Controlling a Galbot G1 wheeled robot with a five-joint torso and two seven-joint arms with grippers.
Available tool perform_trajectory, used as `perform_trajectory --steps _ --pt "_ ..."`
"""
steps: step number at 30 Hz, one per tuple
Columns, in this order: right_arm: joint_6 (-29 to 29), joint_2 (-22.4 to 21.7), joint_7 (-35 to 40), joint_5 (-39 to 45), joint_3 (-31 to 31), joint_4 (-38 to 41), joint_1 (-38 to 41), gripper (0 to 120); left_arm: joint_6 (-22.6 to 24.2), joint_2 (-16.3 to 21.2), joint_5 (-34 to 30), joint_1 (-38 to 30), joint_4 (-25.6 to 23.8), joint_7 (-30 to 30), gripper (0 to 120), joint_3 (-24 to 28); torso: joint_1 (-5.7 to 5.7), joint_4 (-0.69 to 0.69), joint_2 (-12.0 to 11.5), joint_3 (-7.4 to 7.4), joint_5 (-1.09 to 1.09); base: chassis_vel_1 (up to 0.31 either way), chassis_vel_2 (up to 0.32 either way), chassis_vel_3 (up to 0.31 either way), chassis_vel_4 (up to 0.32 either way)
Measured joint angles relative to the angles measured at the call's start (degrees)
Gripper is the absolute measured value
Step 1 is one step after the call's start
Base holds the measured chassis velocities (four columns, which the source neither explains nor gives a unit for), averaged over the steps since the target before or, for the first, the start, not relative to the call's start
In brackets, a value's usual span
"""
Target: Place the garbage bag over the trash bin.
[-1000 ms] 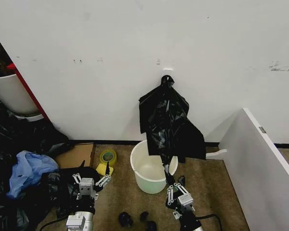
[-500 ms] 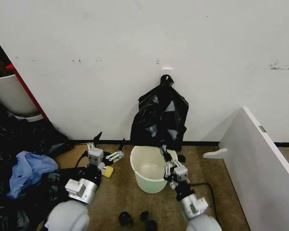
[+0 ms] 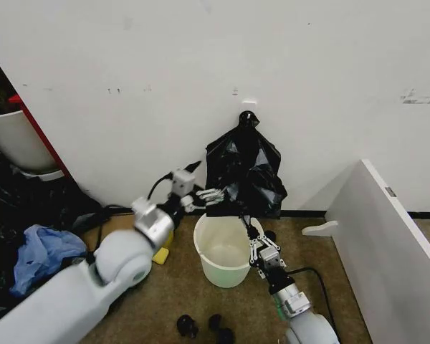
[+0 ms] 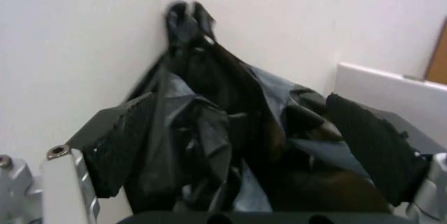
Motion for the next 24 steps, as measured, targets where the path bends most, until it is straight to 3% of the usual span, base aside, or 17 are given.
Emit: perform_trajectory --steps 6,10,18,24 --pt "0.40 0.63 0.20 -0.13 0.00 -0.07 -0.59 0 7.42 0.08 -5.21 -9.34 0.43 -3.67 94 8.67 0.00 0.00 0.00 -0.01 0.01 0.000 0.000 0.000 0.000" --pt "0.42 0.80 0.23 -0.13 0.00 0.01 -0.56 0 10.99 -0.48 -5.94 -12.22 1.25 -4.89 94 11.51 0.00 0.01 0.00 -0.01 0.00 0.000 0.000 0.000 0.000" --pt "0.41 1.42 0.28 -0.19 -0.20 0.44 -0.91 0 18.22 -2.27 -2.47 -15.13 4.83 -7.63 86 14.06 0.00 0.01 0.00 -0.01 0.00 0.000 0.000 0.000 0.000" --pt "0.28 1.59 0.28 -0.14 -0.36 1.25 -1.15 0 18.95 -5.03 -1.18 -16.87 8.90 -7.43 90 15.79 0.00 0.01 0.00 -0.01 0.00 0.000 0.000 0.000 0.000"
